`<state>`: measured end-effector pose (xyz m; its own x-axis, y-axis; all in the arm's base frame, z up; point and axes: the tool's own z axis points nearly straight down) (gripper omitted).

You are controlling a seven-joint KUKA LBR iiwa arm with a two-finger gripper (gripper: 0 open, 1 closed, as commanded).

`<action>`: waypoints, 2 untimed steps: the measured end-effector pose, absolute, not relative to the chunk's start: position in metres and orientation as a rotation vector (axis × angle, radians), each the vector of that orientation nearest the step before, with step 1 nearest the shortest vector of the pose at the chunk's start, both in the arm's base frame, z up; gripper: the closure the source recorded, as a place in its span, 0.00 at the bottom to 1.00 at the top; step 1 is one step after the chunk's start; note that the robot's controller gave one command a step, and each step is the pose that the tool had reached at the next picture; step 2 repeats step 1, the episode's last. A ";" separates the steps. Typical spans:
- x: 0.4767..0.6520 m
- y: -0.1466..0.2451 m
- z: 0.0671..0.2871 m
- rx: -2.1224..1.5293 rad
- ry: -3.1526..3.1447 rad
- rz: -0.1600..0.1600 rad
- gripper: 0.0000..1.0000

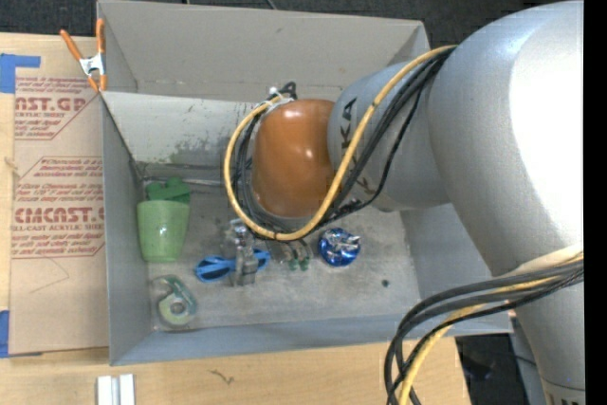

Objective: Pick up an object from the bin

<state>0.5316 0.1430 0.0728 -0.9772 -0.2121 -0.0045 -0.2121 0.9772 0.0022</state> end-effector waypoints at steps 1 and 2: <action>0.552 0.073 0.253 -0.507 3.088 -0.002 1.00; 0.552 0.073 0.253 -0.507 3.088 -0.002 1.00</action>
Offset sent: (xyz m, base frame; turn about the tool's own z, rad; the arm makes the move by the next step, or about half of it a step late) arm 0.0174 -0.0691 0.1750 -0.1145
